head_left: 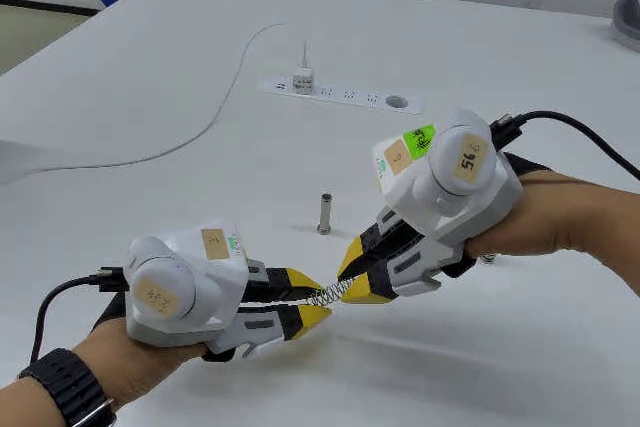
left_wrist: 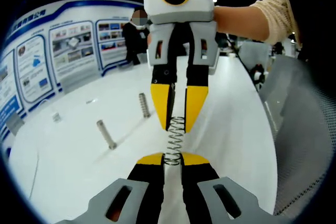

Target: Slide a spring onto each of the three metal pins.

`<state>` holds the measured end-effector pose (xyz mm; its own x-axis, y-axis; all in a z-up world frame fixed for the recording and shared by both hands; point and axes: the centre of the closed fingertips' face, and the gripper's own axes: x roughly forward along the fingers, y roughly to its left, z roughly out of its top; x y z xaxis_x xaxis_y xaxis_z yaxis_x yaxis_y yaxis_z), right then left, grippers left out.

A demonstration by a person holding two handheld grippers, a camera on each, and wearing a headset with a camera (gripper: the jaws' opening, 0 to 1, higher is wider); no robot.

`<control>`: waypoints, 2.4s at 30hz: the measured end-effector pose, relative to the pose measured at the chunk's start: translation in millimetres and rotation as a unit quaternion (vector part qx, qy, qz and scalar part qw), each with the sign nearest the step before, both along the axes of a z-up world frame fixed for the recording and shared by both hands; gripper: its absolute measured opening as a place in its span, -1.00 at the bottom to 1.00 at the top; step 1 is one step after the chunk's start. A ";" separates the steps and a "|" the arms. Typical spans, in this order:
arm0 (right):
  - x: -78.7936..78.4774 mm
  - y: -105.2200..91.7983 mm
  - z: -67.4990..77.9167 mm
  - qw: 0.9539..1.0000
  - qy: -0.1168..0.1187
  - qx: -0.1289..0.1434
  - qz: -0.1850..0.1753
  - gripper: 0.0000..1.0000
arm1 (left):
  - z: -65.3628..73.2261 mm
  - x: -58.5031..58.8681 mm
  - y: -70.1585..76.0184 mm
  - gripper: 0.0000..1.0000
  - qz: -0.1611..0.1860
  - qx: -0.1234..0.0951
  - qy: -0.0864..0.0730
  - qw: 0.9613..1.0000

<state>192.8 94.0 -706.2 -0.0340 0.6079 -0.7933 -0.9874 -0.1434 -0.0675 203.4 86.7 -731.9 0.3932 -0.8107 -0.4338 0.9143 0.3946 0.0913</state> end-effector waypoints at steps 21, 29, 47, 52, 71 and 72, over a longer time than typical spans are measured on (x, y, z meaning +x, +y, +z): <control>-1.1 20.4 19.0 0.999 -0.008 0.043 -0.011 -0.76 | 6.9 1.5 -4.4 -0.79 0.015 -0.032 0.011 0.999; 4.5 20.1 20.3 0.998 -0.005 0.050 -0.029 -0.69 | 7.3 4.8 0.2 -0.79 0.029 -0.050 0.020 0.998; 14.2 24.0 26.1 0.989 0.018 0.112 -0.091 -0.75 | 16.5 12.5 1.9 -0.79 0.049 -0.082 0.022 0.995; 13.6 27.3 27.0 0.987 0.025 0.124 -0.097 -0.76 | 16.8 13.2 2.8 -0.79 0.050 -0.082 0.020 0.995; 21.3 28.7 34.1 0.983 0.007 0.145 -0.116 -0.77 | 23.5 22.1 6.0 -0.77 0.067 -0.083 0.000 0.994; 21.4 28.9 34.5 0.982 0.008 0.146 -0.117 -0.77 | 23.8 22.6 6.3 -0.77 0.068 -0.083 -0.001 0.994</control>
